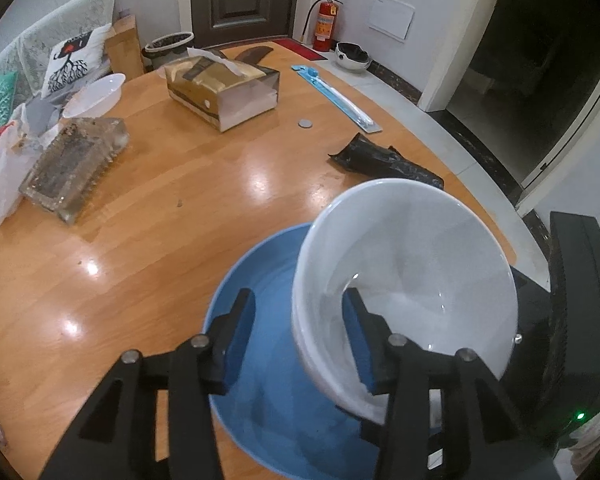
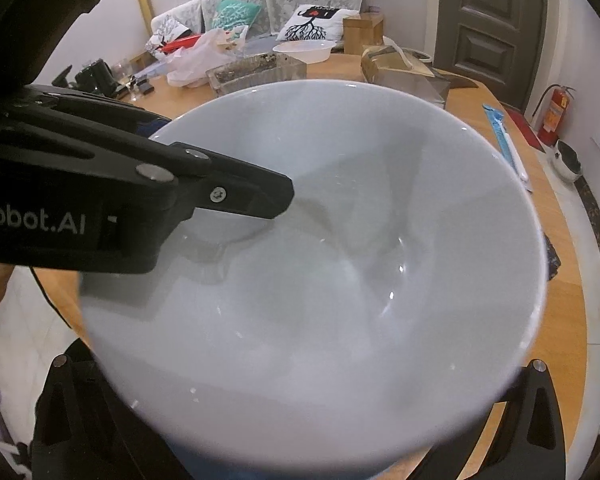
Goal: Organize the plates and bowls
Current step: 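Lower the bowls onto the blue plate and open the left tool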
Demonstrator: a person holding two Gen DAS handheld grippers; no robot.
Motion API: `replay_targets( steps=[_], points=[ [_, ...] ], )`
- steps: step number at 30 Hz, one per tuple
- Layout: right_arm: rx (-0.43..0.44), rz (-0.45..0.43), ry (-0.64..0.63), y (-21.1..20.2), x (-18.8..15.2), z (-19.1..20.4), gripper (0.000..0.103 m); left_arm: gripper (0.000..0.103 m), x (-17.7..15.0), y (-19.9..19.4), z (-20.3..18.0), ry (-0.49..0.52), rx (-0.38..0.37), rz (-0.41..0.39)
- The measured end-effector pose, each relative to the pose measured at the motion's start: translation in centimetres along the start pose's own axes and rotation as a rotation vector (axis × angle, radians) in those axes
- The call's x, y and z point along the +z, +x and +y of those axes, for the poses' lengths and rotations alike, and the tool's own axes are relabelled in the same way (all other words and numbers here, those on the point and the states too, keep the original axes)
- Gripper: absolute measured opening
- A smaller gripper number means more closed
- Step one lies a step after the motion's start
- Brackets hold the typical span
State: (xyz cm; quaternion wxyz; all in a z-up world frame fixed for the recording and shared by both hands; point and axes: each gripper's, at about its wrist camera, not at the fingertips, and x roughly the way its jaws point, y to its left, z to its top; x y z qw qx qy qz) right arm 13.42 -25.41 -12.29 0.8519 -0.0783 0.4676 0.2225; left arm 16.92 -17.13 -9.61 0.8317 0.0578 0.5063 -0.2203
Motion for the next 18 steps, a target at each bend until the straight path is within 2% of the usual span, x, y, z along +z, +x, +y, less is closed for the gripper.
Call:
replay_targets(
  steps=[4,8,10,13,16,18],
  points=[
    [-0.006,-0.014,0.005,-1.1,-0.3,0.0,0.102,0.058,-0.3,-1.2,0.0,-0.007,0.016,-0.020],
    [-0.010,-0.030,0.002,-2.4,-0.6,0.3,0.102,0.063,-0.6,-2.9,-0.3,0.002,0.044,-0.051],
    [-0.016,-0.039,-0.006,-3.0,-0.8,0.5,0.102,0.072,-0.8,-3.9,-0.5,0.006,0.057,-0.068],
    [-0.017,-0.059,-0.005,-4.2,-0.9,0.8,0.102,0.077,-1.2,-5.5,-0.8,0.018,0.071,-0.101],
    [-0.021,-0.081,-0.007,-5.5,-0.8,1.2,0.102,0.087,-1.6,-6.9,-0.8,0.016,0.084,-0.136],
    [-0.027,-0.096,-0.010,-6.3,-0.8,1.4,0.102,0.087,-1.9,-7.9,-0.7,0.013,0.090,-0.158]
  ],
)
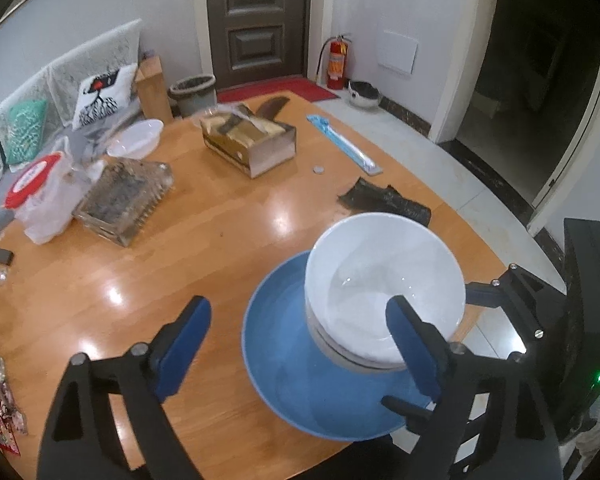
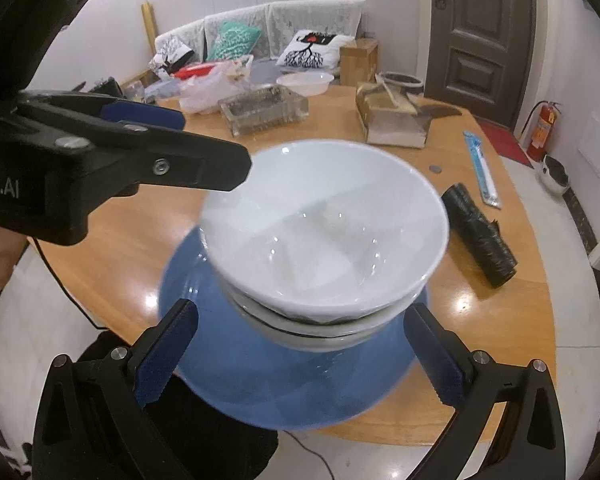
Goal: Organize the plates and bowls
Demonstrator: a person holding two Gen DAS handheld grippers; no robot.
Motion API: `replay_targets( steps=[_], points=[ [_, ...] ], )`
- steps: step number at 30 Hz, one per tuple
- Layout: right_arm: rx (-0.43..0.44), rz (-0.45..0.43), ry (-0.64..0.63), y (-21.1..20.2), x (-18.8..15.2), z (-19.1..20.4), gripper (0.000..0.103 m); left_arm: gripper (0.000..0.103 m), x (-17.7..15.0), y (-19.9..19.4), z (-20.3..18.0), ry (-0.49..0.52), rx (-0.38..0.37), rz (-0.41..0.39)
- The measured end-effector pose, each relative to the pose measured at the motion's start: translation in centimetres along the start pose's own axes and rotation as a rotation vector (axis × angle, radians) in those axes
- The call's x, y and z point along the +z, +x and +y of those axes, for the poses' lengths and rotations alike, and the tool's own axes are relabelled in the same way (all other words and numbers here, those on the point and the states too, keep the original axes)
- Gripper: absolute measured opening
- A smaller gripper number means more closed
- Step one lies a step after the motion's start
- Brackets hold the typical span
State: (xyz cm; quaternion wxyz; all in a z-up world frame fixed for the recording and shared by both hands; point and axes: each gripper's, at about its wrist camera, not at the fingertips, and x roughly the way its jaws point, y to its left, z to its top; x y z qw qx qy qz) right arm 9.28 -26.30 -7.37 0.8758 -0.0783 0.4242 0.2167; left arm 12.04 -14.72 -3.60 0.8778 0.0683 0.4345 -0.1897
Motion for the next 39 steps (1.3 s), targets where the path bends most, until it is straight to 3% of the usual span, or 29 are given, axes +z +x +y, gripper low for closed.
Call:
replay_targets(
  steps=[4,7,15,27,39],
  points=[
    [-0.006,-0.033,0.000,-1.4,0.5,0.4,0.102,0.090,-0.5,-1.6,0.5,-0.021,0.013,-0.038],
    [-0.011,-0.058,-0.004,-2.3,0.8,0.7,0.102,0.102,-1.0,-2.9,0.8,-0.033,0.032,-0.088],
    [-0.020,-0.140,-0.027,-4.0,1.8,1.5,0.102,0.102,-2.1,-6.4,1.9,-0.076,0.073,-0.214],
    [-0.013,-0.264,-0.070,-6.0,3.9,3.2,0.102,0.102,-4.1,-11.2,4.2,-0.138,0.270,-0.403],
    [0.030,-0.456,-0.121,-9.4,5.8,5.8,0.102,0.102,-6.5,-15.4,6.0,-0.210,0.433,-0.532]
  ],
)
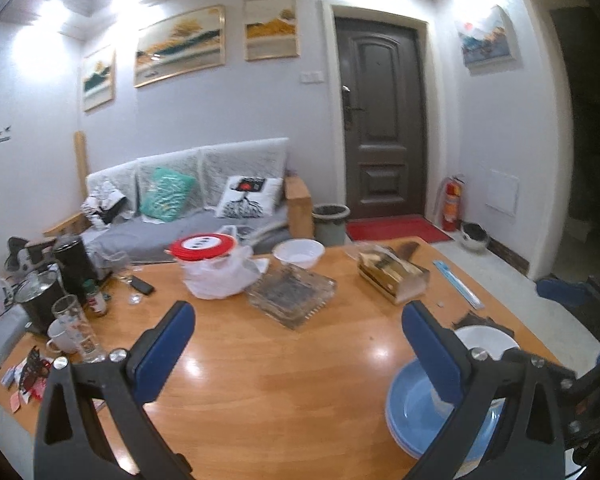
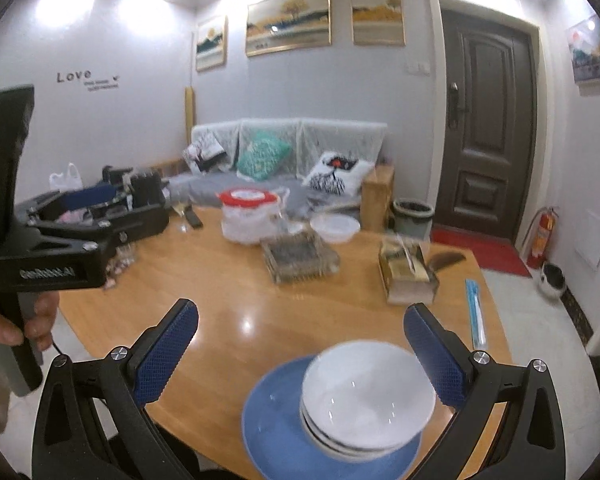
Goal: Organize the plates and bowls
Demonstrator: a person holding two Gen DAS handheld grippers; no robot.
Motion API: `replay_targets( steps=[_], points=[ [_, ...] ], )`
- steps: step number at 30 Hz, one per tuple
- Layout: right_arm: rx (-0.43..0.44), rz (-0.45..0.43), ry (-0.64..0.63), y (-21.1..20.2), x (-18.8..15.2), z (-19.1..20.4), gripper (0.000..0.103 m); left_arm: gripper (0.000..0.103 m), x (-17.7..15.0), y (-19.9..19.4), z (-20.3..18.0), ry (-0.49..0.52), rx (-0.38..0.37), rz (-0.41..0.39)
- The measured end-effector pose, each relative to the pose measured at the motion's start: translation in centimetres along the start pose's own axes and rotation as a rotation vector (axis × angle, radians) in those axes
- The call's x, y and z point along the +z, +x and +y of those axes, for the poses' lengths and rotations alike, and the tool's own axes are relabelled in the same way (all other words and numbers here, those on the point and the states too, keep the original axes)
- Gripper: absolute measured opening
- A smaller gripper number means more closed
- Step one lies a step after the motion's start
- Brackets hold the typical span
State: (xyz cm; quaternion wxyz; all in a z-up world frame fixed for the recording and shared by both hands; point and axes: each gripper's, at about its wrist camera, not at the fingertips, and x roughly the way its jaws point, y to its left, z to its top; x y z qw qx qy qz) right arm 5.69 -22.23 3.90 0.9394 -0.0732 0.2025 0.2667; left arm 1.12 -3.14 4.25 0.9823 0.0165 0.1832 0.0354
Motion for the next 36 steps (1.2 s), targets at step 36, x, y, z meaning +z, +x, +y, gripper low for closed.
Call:
replay_targets(
  steps=[36],
  points=[
    [0.062,-0.098,-0.002,0.0,1.9,2.4,0.102,0.102,-0.5,-1.8,4.9,-0.097,0.127,-0.062]
  ],
)
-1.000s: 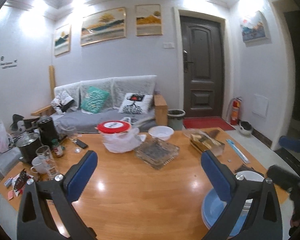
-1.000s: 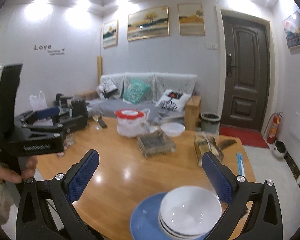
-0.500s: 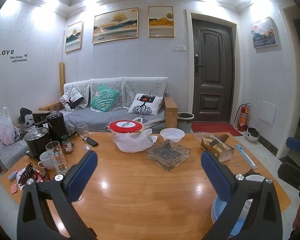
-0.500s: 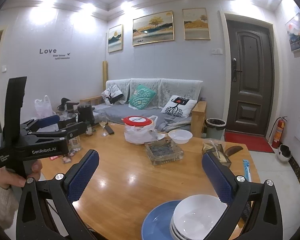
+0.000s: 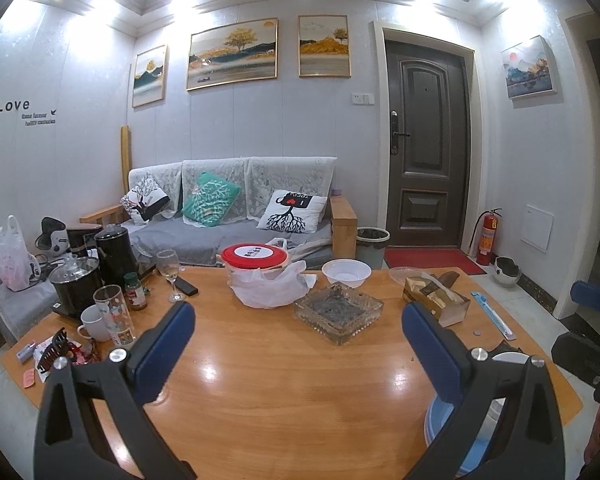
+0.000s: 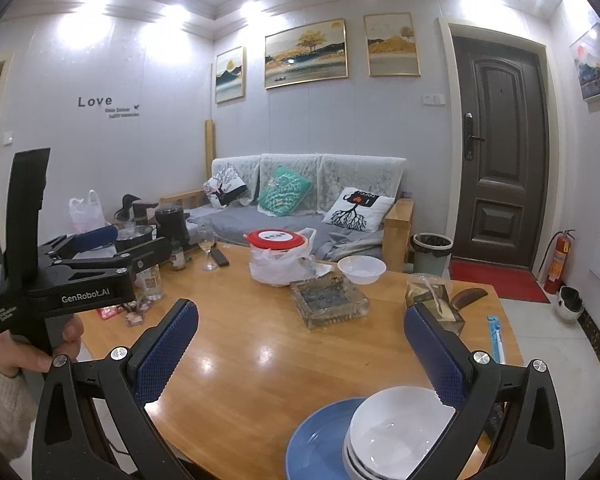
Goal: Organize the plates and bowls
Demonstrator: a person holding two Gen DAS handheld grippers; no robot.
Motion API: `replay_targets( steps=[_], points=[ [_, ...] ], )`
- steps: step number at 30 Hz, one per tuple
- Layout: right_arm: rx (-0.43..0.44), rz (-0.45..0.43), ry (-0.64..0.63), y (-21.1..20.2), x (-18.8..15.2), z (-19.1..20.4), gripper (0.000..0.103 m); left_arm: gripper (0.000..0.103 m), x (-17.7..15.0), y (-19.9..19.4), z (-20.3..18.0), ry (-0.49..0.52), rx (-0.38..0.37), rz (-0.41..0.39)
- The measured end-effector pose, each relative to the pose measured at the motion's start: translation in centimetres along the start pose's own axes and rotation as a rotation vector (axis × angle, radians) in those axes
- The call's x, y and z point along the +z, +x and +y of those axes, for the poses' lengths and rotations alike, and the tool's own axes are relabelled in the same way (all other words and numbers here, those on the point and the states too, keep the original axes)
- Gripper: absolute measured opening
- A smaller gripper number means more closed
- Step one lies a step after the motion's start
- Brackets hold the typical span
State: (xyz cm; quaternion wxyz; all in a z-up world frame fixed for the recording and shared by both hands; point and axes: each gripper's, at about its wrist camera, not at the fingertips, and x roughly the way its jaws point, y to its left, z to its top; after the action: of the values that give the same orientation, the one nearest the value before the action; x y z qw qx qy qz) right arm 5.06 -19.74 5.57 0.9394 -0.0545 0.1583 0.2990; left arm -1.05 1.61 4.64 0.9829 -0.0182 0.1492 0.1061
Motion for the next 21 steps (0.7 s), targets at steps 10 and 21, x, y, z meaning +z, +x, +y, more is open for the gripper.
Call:
replay_targets(
  steps=[10,21],
  points=[
    [-0.003,-0.001,0.000,0.13,-0.18,-0.04,0.102,0.102,0.14,-0.04,-0.17,0.000,-0.001,-0.002],
    [-0.002,-0.001,0.001,0.13,-0.15,-0.07,0.102,0.102,0.37,-0.14,-0.54,0.001,0.000,-0.007]
  ],
)
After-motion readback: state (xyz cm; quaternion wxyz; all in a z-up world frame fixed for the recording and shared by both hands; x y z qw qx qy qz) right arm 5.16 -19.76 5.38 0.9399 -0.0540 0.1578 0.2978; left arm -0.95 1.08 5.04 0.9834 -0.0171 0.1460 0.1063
